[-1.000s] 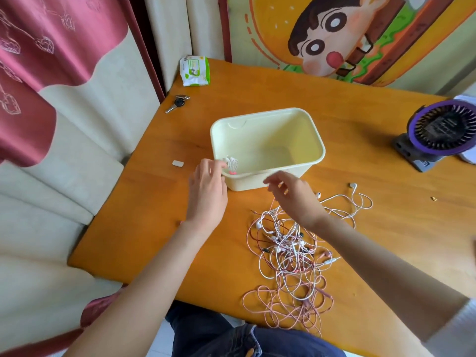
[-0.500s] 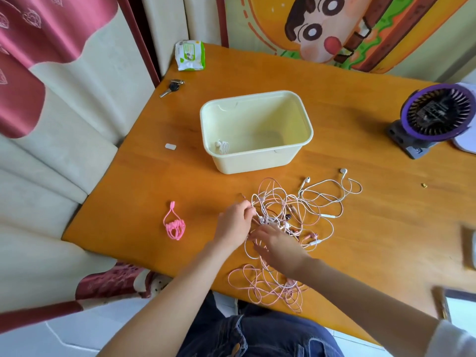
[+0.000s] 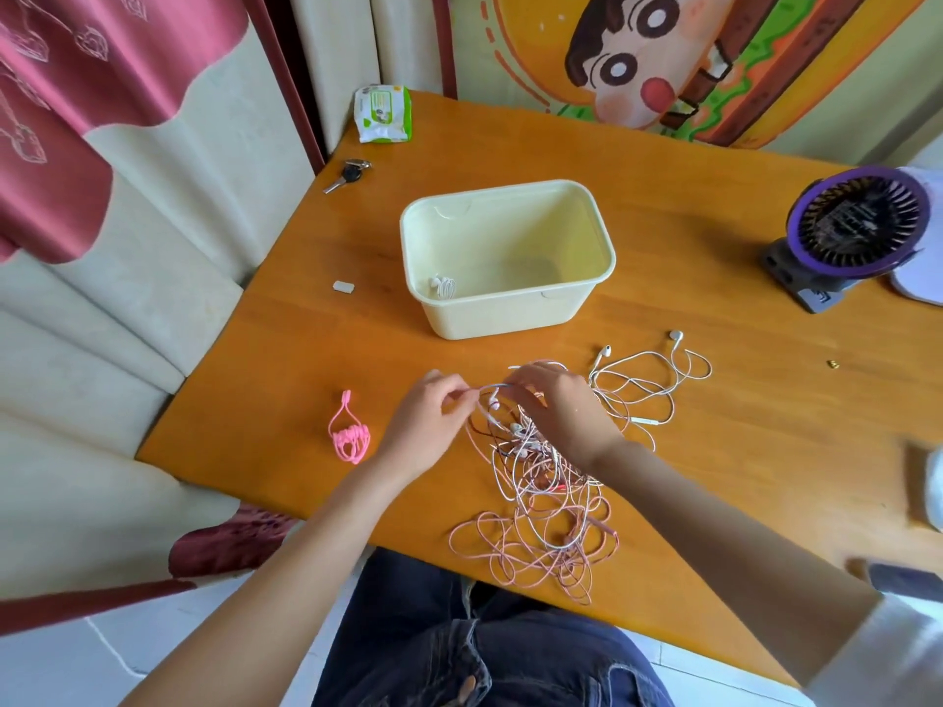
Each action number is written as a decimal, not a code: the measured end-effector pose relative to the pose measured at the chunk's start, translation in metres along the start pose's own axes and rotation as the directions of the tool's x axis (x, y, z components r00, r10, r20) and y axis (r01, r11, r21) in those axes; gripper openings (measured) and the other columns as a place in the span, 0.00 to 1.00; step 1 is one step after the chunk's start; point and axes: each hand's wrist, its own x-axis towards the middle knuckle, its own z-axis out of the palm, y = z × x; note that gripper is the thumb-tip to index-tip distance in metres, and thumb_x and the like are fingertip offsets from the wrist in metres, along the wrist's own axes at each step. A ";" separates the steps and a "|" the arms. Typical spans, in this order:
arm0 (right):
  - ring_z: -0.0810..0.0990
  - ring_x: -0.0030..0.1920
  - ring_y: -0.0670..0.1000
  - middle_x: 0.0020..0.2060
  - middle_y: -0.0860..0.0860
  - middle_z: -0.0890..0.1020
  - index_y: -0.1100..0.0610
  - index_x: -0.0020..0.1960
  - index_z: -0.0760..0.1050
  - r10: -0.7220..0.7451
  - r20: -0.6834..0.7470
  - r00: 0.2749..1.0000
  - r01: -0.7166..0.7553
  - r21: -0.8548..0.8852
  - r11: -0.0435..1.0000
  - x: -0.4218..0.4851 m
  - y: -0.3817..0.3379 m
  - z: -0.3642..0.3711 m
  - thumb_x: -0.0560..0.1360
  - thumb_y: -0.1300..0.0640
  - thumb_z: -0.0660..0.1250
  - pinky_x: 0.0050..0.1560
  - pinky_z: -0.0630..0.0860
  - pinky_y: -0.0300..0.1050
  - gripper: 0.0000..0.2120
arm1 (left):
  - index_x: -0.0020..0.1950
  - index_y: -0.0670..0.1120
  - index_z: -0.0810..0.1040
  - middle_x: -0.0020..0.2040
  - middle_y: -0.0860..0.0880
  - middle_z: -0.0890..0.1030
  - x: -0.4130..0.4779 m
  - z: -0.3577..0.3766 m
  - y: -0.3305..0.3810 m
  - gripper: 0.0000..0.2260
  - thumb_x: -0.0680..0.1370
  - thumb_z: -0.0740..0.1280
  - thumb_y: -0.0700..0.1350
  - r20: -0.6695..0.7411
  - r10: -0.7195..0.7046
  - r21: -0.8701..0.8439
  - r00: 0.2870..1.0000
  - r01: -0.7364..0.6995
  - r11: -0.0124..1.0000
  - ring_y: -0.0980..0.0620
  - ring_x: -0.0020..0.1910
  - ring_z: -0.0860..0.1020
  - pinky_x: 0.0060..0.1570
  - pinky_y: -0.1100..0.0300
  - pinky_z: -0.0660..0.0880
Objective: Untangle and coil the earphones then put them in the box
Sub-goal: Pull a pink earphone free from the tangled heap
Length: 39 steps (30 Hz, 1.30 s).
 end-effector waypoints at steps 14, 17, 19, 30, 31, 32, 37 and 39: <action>0.79 0.33 0.46 0.38 0.49 0.81 0.58 0.45 0.82 -0.050 -0.140 0.989 0.061 0.074 0.995 0.045 -0.075 -0.029 0.74 0.59 0.68 0.39 0.72 0.32 0.05 | 0.51 0.50 0.73 0.44 0.49 0.77 -0.004 -0.021 0.036 0.09 0.78 0.63 0.36 0.063 0.037 -0.464 0.997 -0.003 0.886 0.52 0.40 0.75 0.42 0.62 0.70; 0.78 0.37 0.45 0.41 0.50 0.80 0.56 0.45 0.83 -0.032 -0.140 0.990 0.041 0.065 0.997 0.060 -0.084 -0.031 0.74 0.57 0.69 0.42 0.70 0.29 0.05 | 0.48 0.43 0.73 0.39 0.44 0.75 -0.002 -0.028 0.045 0.05 0.81 0.59 0.42 0.057 0.090 -0.590 0.994 -0.039 0.807 0.53 0.35 0.74 0.36 0.63 0.71; 0.79 0.38 0.48 0.39 0.49 0.80 0.56 0.46 0.83 0.022 -0.153 0.988 -0.008 0.094 0.996 0.065 -0.084 -0.029 0.75 0.57 0.68 0.45 0.76 0.39 0.06 | 0.43 0.44 0.73 0.34 0.46 0.72 0.001 -0.036 0.043 0.10 0.82 0.57 0.42 0.026 0.063 -0.599 0.998 -0.035 0.800 0.55 0.32 0.71 0.34 0.65 0.69; 0.80 0.47 0.54 0.47 0.51 0.83 0.57 0.51 0.80 0.159 0.244 0.957 -0.178 0.058 0.982 0.015 -0.043 0.031 0.77 0.53 0.64 0.50 0.74 0.48 0.10 | 0.40 0.45 0.73 0.25 0.54 0.68 0.014 -0.072 0.021 0.13 0.82 0.55 0.36 -0.187 0.041 -0.588 0.981 -0.145 0.796 0.57 0.25 0.67 0.32 0.61 0.71; 0.80 0.48 0.54 0.48 0.51 0.82 0.56 0.51 0.80 0.172 0.219 0.961 -0.176 -0.001 0.984 0.015 -0.038 0.032 0.77 0.52 0.64 0.49 0.74 0.48 0.10 | 0.40 0.45 0.73 0.24 0.55 0.68 0.013 -0.073 0.019 0.13 0.82 0.55 0.36 -0.191 0.051 -0.582 0.980 -0.155 0.798 0.57 0.25 0.67 0.32 0.61 0.72; 0.79 0.49 0.53 0.49 0.50 0.81 0.55 0.52 0.80 0.189 0.215 0.958 -0.176 -0.079 0.981 0.014 -0.032 0.033 0.77 0.51 0.64 0.49 0.74 0.47 0.10 | 0.41 0.45 0.74 0.24 0.55 0.67 0.012 -0.074 0.019 0.13 0.82 0.55 0.36 -0.199 0.059 -0.579 0.978 -0.166 0.799 0.58 0.25 0.66 0.31 0.61 0.73; 0.78 0.53 0.55 0.52 0.52 0.79 0.51 0.55 0.78 0.535 0.248 0.808 -0.393 -0.450 0.802 -0.005 0.010 0.028 0.79 0.48 0.60 0.47 0.72 0.46 0.11 | 0.42 0.47 0.74 0.25 0.58 0.64 0.016 -0.107 0.022 0.11 0.81 0.56 0.41 -0.390 0.022 -0.614 0.920 -0.278 0.738 0.58 0.26 0.64 0.29 0.63 0.72; 0.78 0.52 0.56 0.53 0.52 0.79 0.50 0.54 0.79 0.573 0.172 0.801 -0.468 -0.416 0.779 -0.016 0.020 0.026 0.79 0.50 0.61 0.46 0.71 0.45 0.10 | 0.43 0.47 0.75 0.27 0.56 0.64 0.020 -0.121 0.018 0.12 0.82 0.56 0.41 -0.426 0.009 -0.586 0.905 -0.283 0.759 0.58 0.26 0.64 0.29 0.62 0.73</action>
